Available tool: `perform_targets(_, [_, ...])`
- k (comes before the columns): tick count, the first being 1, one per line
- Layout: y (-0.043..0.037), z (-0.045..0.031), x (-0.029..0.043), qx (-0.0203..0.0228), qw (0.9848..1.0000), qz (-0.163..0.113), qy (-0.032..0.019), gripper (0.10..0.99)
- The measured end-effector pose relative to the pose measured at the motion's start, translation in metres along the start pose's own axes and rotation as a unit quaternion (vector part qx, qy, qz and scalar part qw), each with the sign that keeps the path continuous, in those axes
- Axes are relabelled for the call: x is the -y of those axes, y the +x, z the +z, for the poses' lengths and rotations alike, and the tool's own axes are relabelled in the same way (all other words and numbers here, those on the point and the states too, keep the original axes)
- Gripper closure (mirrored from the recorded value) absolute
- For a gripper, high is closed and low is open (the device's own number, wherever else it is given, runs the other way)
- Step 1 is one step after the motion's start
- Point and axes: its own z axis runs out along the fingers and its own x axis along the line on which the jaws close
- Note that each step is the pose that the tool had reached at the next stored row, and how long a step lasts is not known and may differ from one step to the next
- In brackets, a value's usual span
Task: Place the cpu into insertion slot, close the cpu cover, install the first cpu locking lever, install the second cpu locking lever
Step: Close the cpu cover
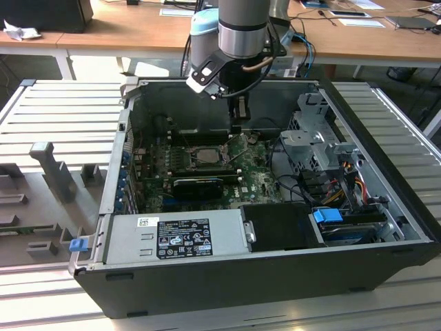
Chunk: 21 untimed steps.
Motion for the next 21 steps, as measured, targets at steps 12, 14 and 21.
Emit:
perform_targets(12, [0.0006,0.0006,-0.0103,0.0001,1.0000,0.000,0.0000,0.980])
perform_targets(14, [0.0006,0.0008,-0.0121,0.0000,1.0000,0.000,0.0000,0.980])
perform_targets(21, [0.0012,0.0015,-0.0224,0.0000,1.0000,0.000,0.0000,0.980])
